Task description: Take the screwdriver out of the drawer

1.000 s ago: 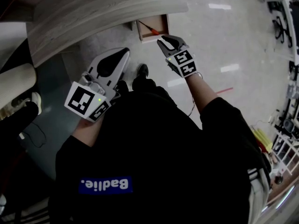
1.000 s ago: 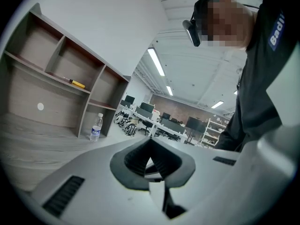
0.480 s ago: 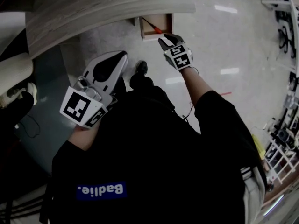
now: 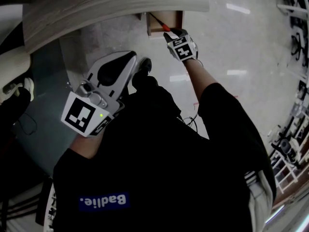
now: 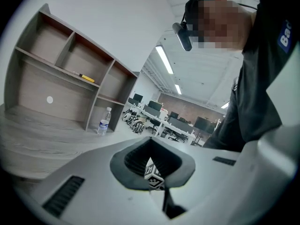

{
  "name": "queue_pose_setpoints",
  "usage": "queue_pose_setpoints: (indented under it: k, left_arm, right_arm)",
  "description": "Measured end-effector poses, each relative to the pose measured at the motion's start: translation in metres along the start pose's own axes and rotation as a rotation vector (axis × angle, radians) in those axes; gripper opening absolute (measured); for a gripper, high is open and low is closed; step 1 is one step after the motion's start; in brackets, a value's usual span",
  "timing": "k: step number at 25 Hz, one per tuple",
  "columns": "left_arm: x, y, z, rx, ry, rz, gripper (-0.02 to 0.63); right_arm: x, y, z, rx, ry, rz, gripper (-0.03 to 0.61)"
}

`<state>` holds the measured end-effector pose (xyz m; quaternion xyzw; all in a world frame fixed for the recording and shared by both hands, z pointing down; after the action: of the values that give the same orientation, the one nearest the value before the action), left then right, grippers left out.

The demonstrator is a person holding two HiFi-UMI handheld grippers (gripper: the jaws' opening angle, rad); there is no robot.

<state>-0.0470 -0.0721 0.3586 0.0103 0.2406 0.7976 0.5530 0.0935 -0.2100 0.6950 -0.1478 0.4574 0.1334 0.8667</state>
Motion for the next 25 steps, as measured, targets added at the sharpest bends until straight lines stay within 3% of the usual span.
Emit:
queue_pose_setpoints:
  k: [15,25]
  left_arm:
    - [-0.006,0.026,0.018,0.038,0.072,-0.040,0.002]
    - [-0.004,0.031,0.024,0.059,0.100,-0.076,0.002]
  right_arm:
    - [-0.079,-0.024,0.022,0.013,0.146,0.012,0.149]
    - [-0.100,-0.034,0.025,0.115,0.219,0.034,0.149]
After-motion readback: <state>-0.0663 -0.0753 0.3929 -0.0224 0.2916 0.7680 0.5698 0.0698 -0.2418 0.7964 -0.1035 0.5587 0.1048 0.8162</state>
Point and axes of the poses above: the fingertips, and each gripper's own axes: x backward along the fingers, y to its left, z out of its underside, the point moved 4 cm from there along x, backward along the fingers, and after that the axes turned 6 degrees about -z, right-handed, at the moved point
